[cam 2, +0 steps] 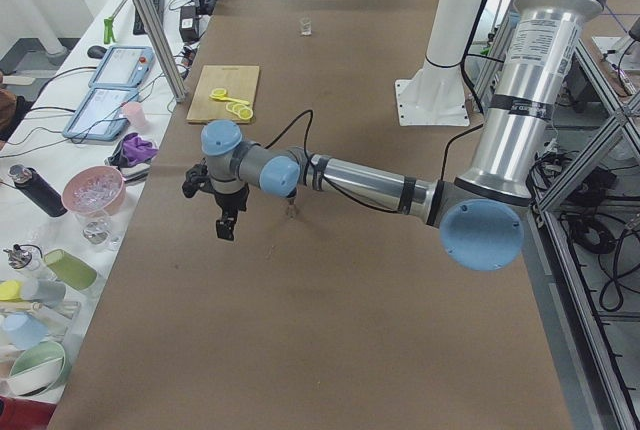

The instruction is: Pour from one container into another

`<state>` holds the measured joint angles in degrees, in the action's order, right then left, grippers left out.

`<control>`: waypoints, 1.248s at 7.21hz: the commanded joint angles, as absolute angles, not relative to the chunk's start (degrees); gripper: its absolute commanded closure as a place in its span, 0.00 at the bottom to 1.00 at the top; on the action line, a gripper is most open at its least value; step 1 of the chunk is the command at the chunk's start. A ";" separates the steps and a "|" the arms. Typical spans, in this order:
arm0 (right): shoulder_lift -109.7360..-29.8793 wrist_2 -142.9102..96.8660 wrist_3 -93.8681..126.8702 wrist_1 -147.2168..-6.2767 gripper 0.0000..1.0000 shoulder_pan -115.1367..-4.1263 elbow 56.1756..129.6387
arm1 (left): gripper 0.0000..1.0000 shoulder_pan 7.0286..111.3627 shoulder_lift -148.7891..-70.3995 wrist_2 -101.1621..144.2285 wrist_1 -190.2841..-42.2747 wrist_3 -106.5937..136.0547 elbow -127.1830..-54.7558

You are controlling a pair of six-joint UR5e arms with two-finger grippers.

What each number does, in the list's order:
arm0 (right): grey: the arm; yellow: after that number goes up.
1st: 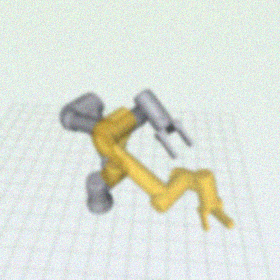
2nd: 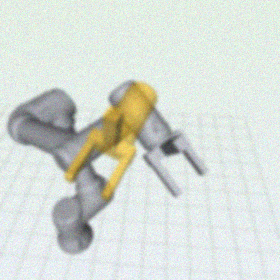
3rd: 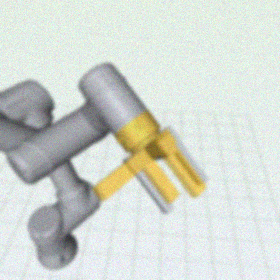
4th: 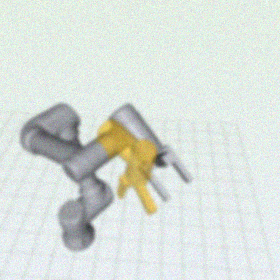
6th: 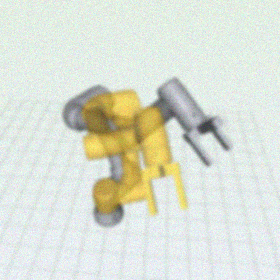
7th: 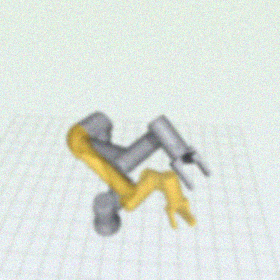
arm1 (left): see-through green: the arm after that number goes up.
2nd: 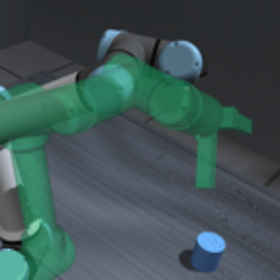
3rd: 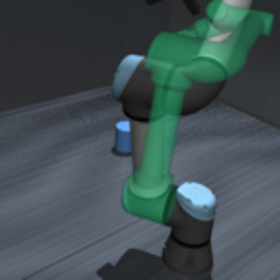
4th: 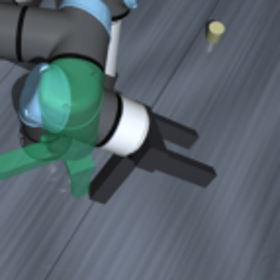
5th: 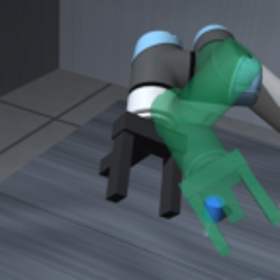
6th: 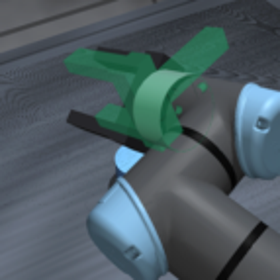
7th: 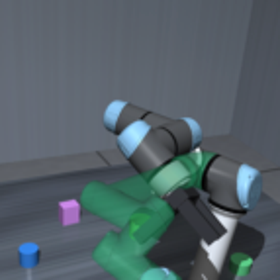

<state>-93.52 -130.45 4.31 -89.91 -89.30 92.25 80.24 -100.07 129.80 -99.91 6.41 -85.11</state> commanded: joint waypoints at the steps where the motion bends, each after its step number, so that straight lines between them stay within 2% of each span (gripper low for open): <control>1: -93.43 -130.52 4.31 -89.91 0.00 -89.30 92.20 | 0.01 86.80 -88.75 133.39 -107.53 -5.21 -84.11; 2: -93.43 -130.60 4.39 -89.91 0.00 -89.30 92.20 | 0.01 87.62 -84.07 134.11 -112.54 -7.54 -84.29; 6: -93.34 -130.78 4.39 -89.91 0.00 -89.30 92.11 | 0.01 90.09 -84.11 138.94 -110.23 -7.65 -85.16; 8: -93.51 -130.87 4.39 -90.00 0.00 -89.30 91.93 | 0.01 90.88 -88.30 138.26 -90.02 -7.30 -93.91; 9: -93.52 -130.87 4.39 -90.00 0.00 -89.30 91.76 | 0.01 90.79 -89.90 138.17 -85.21 -7.12 -95.69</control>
<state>-93.46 -130.83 4.40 -89.99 -89.30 91.93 90.70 -87.39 138.38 -93.86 -7.32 -92.15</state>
